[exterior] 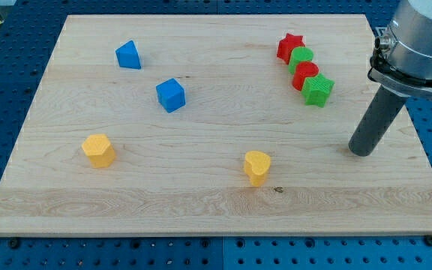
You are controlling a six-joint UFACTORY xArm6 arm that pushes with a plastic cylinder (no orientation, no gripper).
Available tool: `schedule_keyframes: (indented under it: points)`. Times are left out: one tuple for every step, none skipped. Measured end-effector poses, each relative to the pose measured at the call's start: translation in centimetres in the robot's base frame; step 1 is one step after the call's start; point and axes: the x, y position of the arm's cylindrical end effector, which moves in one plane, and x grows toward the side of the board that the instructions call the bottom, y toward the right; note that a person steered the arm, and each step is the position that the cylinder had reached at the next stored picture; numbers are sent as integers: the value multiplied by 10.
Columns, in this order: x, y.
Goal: Move arm to the right of blue triangle
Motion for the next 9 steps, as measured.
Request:
schedule_keyframes:
  points:
    - [2,-9]
    - [8,-42]
    - [7,-58]
    - [-2,-60]
    - [-12,-69]
    - [-20,-74]
    - [-21,-77]
    - [-21,-80]
    - [-21,-82]
